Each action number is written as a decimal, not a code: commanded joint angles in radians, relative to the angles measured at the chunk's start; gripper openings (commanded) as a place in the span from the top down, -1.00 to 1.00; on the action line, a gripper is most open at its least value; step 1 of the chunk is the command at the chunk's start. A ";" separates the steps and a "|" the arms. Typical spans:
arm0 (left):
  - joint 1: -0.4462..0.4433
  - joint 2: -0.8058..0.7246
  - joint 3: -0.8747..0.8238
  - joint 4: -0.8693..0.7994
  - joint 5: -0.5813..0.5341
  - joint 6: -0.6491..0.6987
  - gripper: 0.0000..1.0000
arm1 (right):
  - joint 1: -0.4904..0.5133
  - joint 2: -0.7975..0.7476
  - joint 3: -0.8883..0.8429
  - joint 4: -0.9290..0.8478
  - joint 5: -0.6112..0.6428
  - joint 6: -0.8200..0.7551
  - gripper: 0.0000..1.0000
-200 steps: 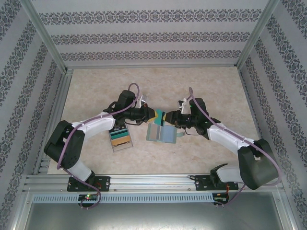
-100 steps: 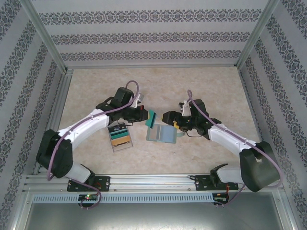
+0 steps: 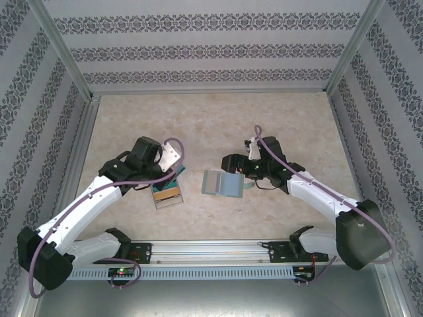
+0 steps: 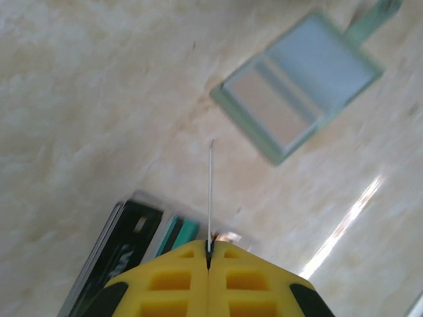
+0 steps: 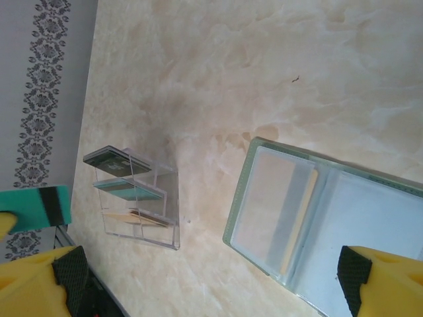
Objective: Take the credit cards out of the card holder
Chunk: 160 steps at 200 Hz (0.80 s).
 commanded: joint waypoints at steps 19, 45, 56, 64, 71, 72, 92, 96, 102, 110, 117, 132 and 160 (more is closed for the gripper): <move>-0.018 -0.026 -0.078 -0.046 -0.178 0.316 1.00 | 0.019 0.009 0.025 -0.008 0.025 -0.015 -0.96; -0.040 -0.023 -0.134 0.004 -0.251 0.369 1.00 | 0.022 0.014 0.022 -0.009 0.026 -0.010 -0.97; -0.047 -0.022 -0.155 0.025 -0.266 0.383 1.00 | 0.025 0.016 0.022 -0.006 0.028 -0.009 -0.96; -0.049 -0.024 -0.167 0.041 -0.270 0.387 1.00 | 0.026 0.018 0.022 -0.006 0.029 -0.007 -0.96; -0.051 -0.023 -0.173 0.050 -0.265 0.387 1.00 | 0.028 0.018 0.022 -0.006 0.030 -0.006 -0.97; -0.051 -0.023 -0.173 0.052 -0.264 0.386 1.00 | 0.028 0.018 0.022 -0.007 0.030 -0.006 -0.96; -0.054 -0.009 -0.188 0.080 -0.277 0.391 1.00 | 0.031 0.019 0.021 -0.006 0.032 -0.004 -0.96; -0.055 -0.007 -0.191 0.085 -0.281 0.394 1.00 | 0.031 0.019 0.019 -0.005 0.032 -0.005 -0.97; -0.057 -0.006 -0.196 0.094 -0.286 0.396 1.00 | 0.032 0.018 0.018 -0.005 0.033 -0.004 -0.97; -0.057 -0.005 -0.202 0.112 -0.296 0.394 1.00 | 0.033 0.018 0.017 -0.005 0.033 -0.003 -0.97; -0.058 -0.002 -0.205 0.124 -0.298 0.396 1.00 | 0.034 0.019 0.015 -0.004 0.035 -0.002 -0.97; -0.059 0.008 -0.205 0.135 -0.289 0.393 1.00 | 0.037 0.021 0.012 0.001 0.036 0.002 -0.96; -0.061 0.034 -0.188 0.139 -0.239 0.376 1.00 | 0.040 0.023 0.005 0.004 0.038 0.007 -0.96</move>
